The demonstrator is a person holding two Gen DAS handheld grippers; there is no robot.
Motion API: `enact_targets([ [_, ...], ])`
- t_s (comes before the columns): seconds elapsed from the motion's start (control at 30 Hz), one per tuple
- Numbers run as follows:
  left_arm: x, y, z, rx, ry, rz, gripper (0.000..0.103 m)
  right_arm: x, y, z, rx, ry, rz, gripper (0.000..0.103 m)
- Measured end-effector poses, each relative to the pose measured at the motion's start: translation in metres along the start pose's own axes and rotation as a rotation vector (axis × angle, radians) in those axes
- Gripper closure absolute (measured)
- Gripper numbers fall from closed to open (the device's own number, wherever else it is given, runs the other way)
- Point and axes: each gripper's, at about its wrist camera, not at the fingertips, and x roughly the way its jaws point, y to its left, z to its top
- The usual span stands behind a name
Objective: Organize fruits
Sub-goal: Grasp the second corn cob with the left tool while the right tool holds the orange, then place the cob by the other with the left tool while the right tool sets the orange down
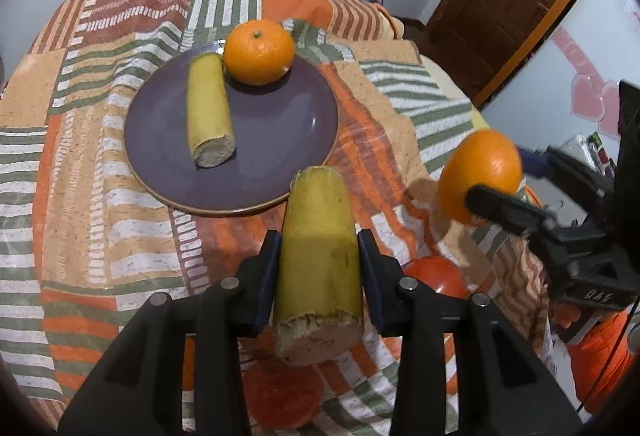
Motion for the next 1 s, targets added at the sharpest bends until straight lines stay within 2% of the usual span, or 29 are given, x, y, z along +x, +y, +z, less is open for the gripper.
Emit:
enact_targets([
  [0.17, 0.017, -0.01, -0.003, 0.061, 0.071, 0.019, 0.065, 0.003, 0.004, 0.001, -0.007, 0.004, -0.003, 0.04],
  [0.3, 0.036, -0.014, -0.005, 0.072, 0.128, 0.021, 0.065, 0.005, 0.002, -0.003, -0.001, 0.016, -0.001, 0.04],
  [0.43, 0.041, -0.021, -0.002, 0.102, 0.117, 0.042, 0.065, 0.005, -0.001, -0.005, 0.0, 0.024, -0.006, 0.04],
  [0.77, 0.053, -0.023, 0.008, 0.098, 0.107, 0.059, 0.065, 0.002, -0.004, -0.006, 0.003, 0.021, -0.026, 0.04],
  [1.0, 0.028, -0.012, 0.003, 0.057, 0.05, 0.049, 0.065, -0.001, -0.007, 0.0, 0.009, 0.004, -0.031, 0.04],
])
